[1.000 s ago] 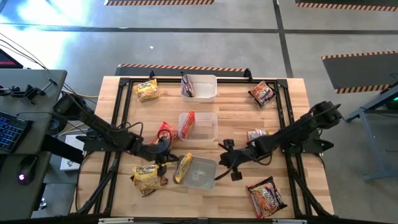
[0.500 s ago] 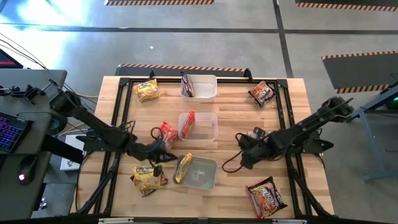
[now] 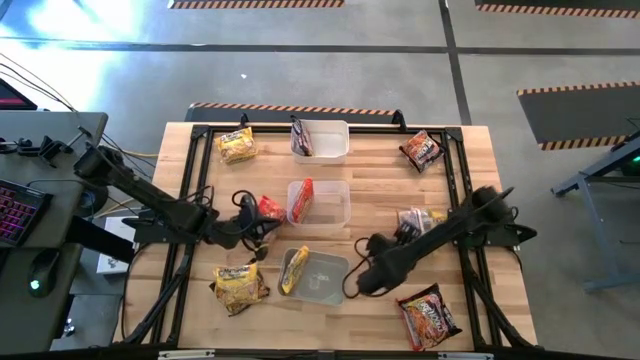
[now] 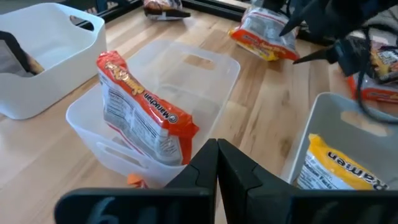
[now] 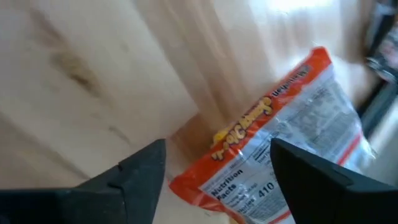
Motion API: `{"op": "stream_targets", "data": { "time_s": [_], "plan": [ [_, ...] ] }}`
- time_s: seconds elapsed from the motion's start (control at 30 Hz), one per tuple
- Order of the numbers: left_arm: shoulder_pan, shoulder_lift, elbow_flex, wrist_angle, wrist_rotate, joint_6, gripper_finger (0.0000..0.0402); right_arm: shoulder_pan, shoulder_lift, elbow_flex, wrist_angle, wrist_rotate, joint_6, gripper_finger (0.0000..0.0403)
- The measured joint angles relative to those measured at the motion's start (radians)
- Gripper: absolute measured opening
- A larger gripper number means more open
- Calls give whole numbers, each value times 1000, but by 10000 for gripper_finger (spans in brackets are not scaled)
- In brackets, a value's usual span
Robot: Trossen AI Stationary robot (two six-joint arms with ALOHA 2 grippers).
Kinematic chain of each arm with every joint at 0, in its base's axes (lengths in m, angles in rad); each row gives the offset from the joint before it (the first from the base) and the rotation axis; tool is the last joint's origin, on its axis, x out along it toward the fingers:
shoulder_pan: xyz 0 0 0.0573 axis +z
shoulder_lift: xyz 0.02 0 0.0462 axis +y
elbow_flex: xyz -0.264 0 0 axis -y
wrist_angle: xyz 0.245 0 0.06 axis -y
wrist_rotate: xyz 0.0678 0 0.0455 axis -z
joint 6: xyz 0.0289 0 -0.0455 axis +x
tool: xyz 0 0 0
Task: Sort Maruchan noodles
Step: Put the yellow noodle pack into the gray bin
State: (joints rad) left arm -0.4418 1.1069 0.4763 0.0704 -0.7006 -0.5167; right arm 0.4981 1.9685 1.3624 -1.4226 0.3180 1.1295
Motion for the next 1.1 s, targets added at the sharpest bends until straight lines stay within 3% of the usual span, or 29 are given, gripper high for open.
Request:
{"op": "stream_targets", "data": {
  "time_s": [0.23,0.47,0.67,0.97,1.1],
  "plan": [
    [3,0,0,3,0,57,0,-47,187,92,-143,-27,59,274],
    [-15,0,0,2,9,57,0,-67,207,64,-150,-38,51,243],
    [-42,0,0,5,7,45,0,-62,203,65,-150,-49,41,176],
    [-81,0,0,37,-16,46,0,-42,192,65,-148,-58,-6,15],
    [-76,0,0,64,-13,77,0,-16,136,64,-148,-36,-12,14]
  ]
}}
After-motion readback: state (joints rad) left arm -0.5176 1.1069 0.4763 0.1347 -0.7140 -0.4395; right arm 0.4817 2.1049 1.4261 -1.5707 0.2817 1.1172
